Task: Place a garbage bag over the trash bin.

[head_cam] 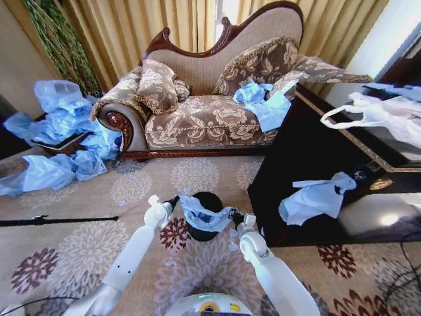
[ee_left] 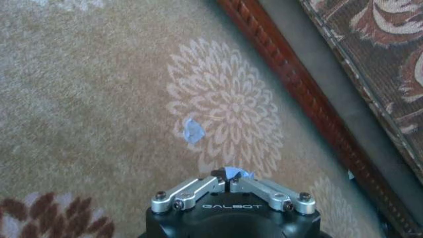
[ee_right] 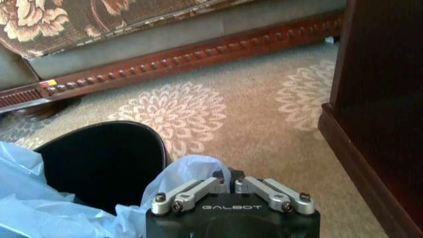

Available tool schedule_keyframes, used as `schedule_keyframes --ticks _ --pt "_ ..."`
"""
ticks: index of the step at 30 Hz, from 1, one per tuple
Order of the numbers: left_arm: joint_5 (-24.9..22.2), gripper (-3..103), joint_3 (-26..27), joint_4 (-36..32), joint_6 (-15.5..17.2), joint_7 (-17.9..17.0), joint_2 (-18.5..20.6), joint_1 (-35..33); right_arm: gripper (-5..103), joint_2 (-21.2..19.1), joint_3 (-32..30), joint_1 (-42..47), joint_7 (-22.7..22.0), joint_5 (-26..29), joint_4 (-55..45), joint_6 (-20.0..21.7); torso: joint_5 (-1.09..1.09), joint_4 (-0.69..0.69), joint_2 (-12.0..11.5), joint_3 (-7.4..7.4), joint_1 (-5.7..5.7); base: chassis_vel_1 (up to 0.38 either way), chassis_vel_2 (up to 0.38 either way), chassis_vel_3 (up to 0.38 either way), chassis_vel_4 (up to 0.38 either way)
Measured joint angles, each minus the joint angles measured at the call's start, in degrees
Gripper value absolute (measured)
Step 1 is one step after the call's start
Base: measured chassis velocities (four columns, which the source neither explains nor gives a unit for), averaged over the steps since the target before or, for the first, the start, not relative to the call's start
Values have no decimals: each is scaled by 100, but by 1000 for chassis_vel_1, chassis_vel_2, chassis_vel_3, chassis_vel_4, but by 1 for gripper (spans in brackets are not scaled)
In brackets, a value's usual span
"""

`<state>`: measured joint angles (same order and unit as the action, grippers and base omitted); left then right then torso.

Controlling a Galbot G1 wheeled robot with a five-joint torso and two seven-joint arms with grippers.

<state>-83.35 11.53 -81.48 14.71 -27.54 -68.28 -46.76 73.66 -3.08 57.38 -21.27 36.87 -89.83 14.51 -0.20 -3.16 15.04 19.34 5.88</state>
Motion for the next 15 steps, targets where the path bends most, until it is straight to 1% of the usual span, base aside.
schedule_keyframes --ticks 5,7,9,10,12,13,14,15 --pt "-31 0 18 -6 1 -29 -23 89 0 -9 -23 -84 153 -19 97 -65 0 0 0 0 0 0 0 0 0" --pt "-119 0 25 -139 24 -79 -10 104 0 -57 -48 -109 279 -22 106 -95 0 0 0 0 0 0 0 0 0" --pt "-153 0 -24 -252 61 -111 43 112 0 -144 -94 -94 503 -72 52 -105 0 -1 0 -1 0 0 0 0 0" --pt "-153 0 -24 -252 61 -111 43 112 0 -144 -94 -94 503 -72 52 -105 0 -1 0 -1 0 0 0 0 0" --pt "-134 0 -118 -270 110 -71 150 105 0 -229 -126 -41 713 -180 -15 -114 0 -1 0 -1 0 0 0 0 0" --pt "-131 0 -204 -123 222 -5 257 102 0 -353 -177 -2 1183 -227 48 -73 0 1 0 -1 -1 0 0 0 0" --pt "-153 0 -206 -14 277 -43 248 118 0 -364 -188 -19 1302 -219 157 -57 -1 0 0 -1 0 0 0 0 0" --pt "-153 0 -206 -14 277 -43 248 118 0 -364 -188 -19 1302 -219 157 -57 -1 0 0 -1 0 0 0 0 0"
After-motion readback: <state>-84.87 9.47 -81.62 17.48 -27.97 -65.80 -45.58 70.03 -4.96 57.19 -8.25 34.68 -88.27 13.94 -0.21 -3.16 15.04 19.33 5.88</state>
